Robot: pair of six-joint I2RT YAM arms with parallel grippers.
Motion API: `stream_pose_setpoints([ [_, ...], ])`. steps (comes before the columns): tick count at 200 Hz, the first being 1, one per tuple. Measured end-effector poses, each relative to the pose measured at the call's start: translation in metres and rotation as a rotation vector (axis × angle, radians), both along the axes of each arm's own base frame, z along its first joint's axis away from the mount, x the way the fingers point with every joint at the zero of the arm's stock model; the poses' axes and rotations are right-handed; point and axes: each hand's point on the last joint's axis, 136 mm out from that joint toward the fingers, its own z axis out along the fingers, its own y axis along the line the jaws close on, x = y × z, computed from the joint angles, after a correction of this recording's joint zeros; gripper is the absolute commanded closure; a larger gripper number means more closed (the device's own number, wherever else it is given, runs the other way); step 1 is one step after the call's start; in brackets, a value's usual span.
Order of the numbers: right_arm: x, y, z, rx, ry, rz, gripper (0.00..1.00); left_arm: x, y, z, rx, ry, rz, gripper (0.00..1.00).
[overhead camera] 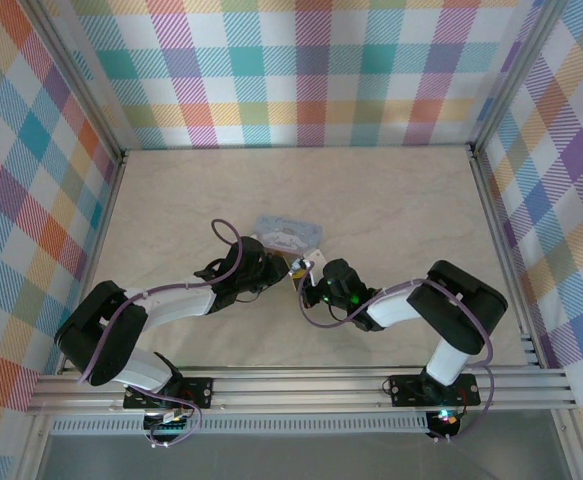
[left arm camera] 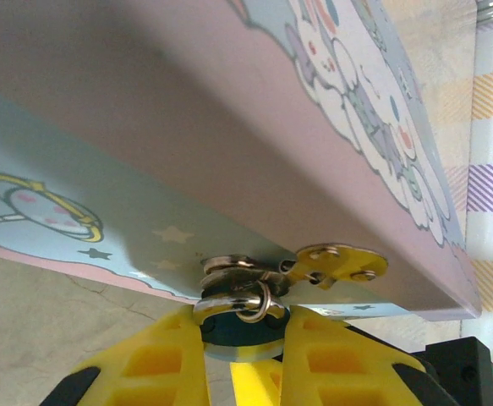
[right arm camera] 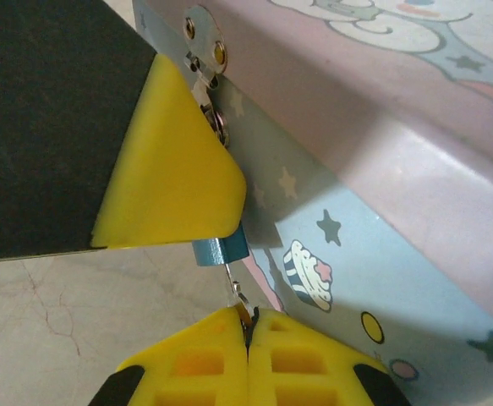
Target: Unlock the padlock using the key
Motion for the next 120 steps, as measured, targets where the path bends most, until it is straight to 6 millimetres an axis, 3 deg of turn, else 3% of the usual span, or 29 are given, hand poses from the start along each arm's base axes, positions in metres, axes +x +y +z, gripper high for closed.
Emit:
stream_pose_setpoints([
  [120, 0.009, 0.0079, 0.0084, 0.007, -0.036, 0.0, 1.0, 0.0067, 0.0004, 0.0032, -0.024, -0.007, 0.031, 0.81],
])
